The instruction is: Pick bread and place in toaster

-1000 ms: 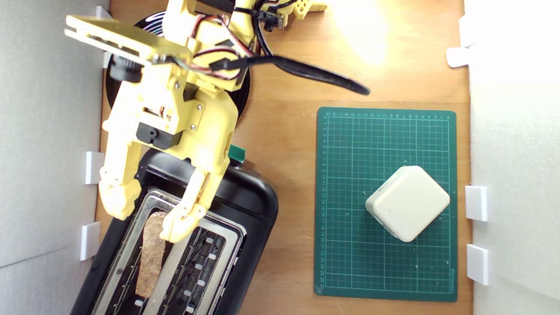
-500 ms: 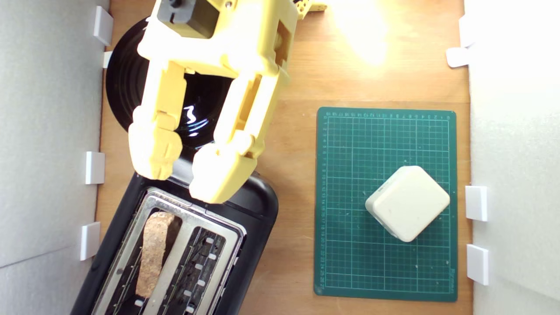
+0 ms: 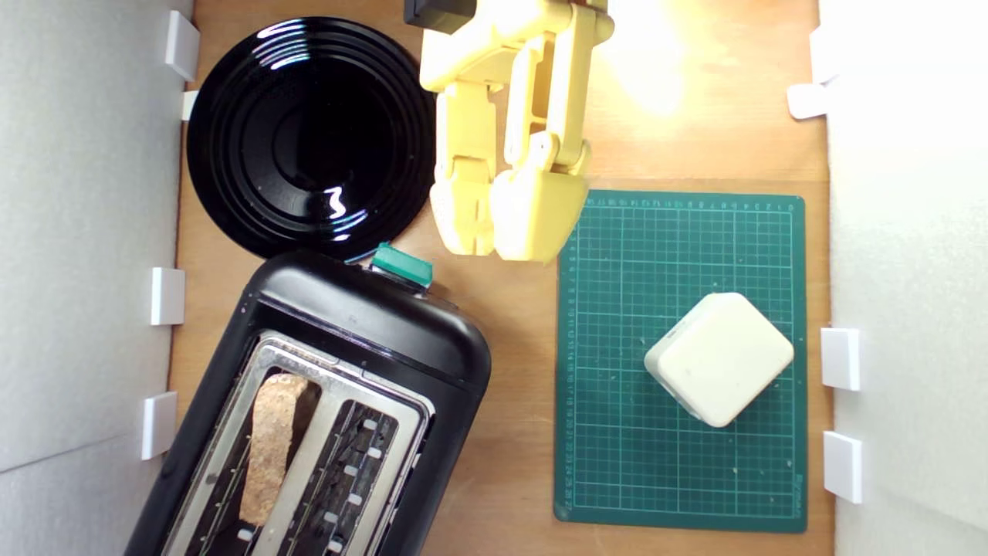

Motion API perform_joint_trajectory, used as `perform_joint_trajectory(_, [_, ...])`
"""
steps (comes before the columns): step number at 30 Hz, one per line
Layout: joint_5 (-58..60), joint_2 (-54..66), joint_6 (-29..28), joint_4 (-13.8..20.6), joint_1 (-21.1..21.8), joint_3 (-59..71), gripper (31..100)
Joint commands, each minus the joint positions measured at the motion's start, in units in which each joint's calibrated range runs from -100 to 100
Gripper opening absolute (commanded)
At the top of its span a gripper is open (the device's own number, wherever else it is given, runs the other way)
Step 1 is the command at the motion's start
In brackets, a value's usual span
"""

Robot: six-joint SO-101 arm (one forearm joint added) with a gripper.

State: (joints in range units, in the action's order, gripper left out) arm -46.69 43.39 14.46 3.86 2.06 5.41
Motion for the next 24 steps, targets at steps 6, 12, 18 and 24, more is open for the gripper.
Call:
perform_joint_trajectory(6, [-0.23,18.18,2.3,0.4,6.16,28.32,70.1])
perform_joint_trajectory(12, [-0.15,26.0,4.61,0.49,7.61,47.29,63.3])
perform_joint_trajectory(18, [-0.15,33.07,6.33,0.12,8.01,59.0,54.3])
perform_joint_trajectory(24, [-0.15,43.55,8.32,0.4,8.09,71.8,49.4])
